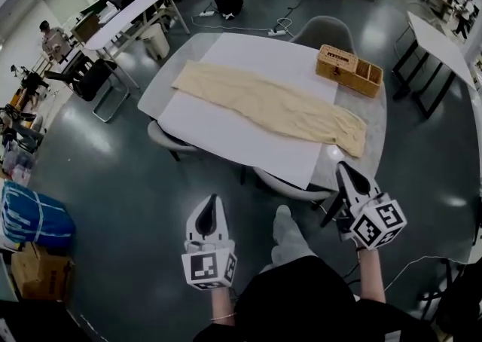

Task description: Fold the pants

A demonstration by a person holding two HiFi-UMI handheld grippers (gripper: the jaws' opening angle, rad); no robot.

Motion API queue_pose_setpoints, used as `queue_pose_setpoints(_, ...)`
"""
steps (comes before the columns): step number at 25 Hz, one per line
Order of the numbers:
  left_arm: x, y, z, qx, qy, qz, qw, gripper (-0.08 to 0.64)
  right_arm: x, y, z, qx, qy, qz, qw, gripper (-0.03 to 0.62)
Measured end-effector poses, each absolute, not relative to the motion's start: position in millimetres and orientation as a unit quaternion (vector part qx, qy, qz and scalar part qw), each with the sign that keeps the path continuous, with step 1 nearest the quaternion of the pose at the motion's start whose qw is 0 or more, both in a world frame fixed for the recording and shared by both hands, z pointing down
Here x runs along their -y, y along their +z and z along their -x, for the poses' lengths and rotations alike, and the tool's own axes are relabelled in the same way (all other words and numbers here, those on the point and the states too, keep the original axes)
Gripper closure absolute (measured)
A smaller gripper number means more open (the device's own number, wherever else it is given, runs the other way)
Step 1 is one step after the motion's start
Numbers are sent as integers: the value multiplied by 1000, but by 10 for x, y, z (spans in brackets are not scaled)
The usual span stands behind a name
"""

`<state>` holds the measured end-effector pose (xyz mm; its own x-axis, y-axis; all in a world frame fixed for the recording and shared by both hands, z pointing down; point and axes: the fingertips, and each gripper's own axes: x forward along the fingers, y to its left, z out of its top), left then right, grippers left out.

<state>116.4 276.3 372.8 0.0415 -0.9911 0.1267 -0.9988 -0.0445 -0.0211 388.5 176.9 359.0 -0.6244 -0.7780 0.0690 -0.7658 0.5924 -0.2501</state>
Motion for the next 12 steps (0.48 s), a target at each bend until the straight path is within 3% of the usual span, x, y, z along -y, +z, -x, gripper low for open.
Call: queue_pose_setpoints(12, -1472, 3741, -1136, 656, 67, -751, 34, 546, -642, 3698, -3932, -868, -144, 474, 32, 578)
